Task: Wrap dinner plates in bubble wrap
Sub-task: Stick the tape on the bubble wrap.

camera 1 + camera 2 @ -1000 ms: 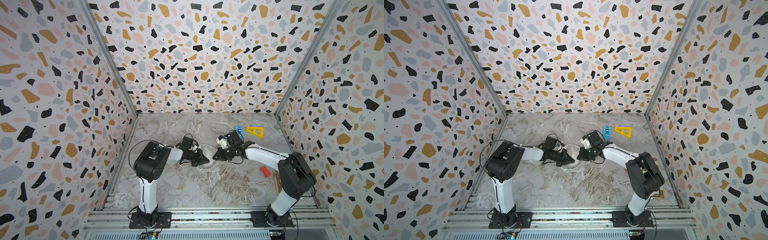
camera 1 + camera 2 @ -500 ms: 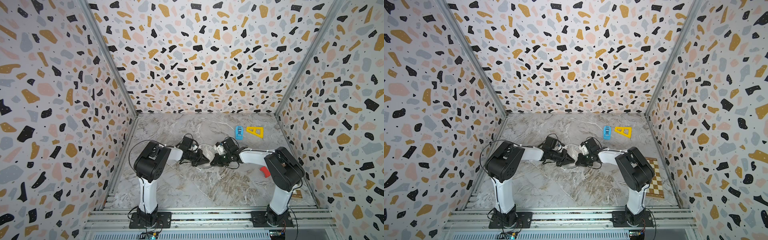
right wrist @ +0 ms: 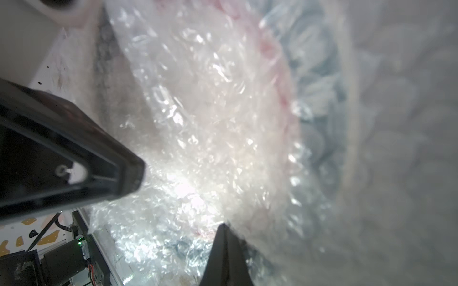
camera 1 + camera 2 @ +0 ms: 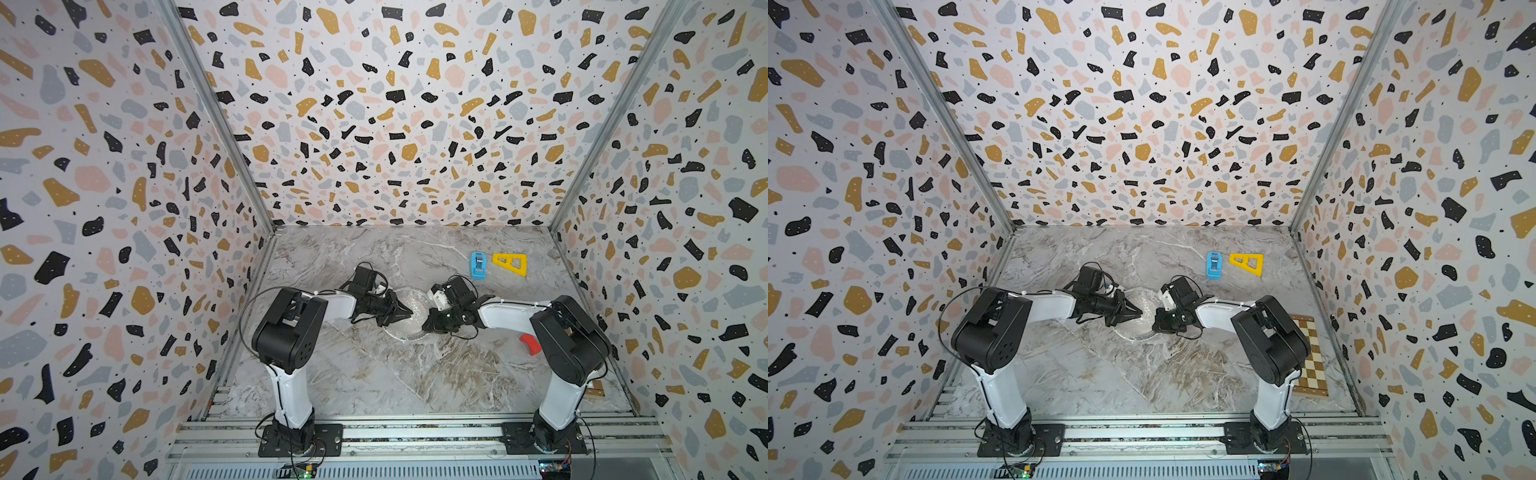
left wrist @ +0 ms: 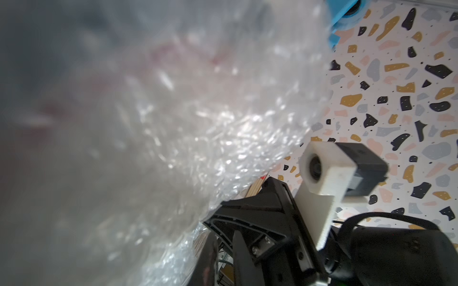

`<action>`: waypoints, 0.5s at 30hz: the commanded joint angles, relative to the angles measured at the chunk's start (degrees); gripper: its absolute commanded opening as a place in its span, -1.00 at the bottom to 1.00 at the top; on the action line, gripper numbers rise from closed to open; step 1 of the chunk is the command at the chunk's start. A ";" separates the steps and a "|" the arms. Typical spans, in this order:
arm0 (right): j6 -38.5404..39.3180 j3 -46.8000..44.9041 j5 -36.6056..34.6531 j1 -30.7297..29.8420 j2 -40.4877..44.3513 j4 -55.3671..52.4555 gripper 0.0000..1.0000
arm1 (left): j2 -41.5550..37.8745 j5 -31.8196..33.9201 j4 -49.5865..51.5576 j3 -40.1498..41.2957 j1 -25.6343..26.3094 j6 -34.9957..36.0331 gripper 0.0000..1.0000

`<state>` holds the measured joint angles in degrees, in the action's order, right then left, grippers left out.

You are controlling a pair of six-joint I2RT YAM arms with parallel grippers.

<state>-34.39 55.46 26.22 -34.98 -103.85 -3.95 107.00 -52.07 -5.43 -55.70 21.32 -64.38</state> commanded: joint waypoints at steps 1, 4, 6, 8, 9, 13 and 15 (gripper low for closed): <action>1.32 -0.90 -1.20 0.08 0.58 -4.23 -0.96 | -1.44 -1.00 1.77 -1.63 -0.38 -0.92 -0.70; 1.53 -0.50 -0.76 0.08 2.70 -3.35 -0.94 | -0.99 -0.72 3.99 -2.60 -0.43 1.03 -0.70; 2.12 0.86 -0.79 0.26 3.75 -4.48 -0.91 | -0.06 -0.59 4.73 -2.76 -0.54 1.89 -0.70; 2.34 1.98 -0.65 0.41 4.97 -5.23 -0.88 | 0.72 -0.48 4.75 -2.57 -0.63 2.19 -0.70; 2.35 2.43 -0.43 0.45 5.80 -5.33 -0.87 | 0.92 -0.20 4.79 -2.48 -0.72 2.67 -0.70; 2.04 3.31 1.41 1.35 9.18 -5.73 -0.81 | 1.37 0.91 7.72 -3.18 -1.22 5.06 -0.70; 2.13 3.76 1.73 1.99 10.92 -6.37 -0.78 | 0.96 0.87 7.80 -3.49 -1.61 5.05 -0.70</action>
<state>-33.04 56.71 26.94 -33.80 -96.90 -8.21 107.92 -51.51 0.91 -57.39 20.43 -61.43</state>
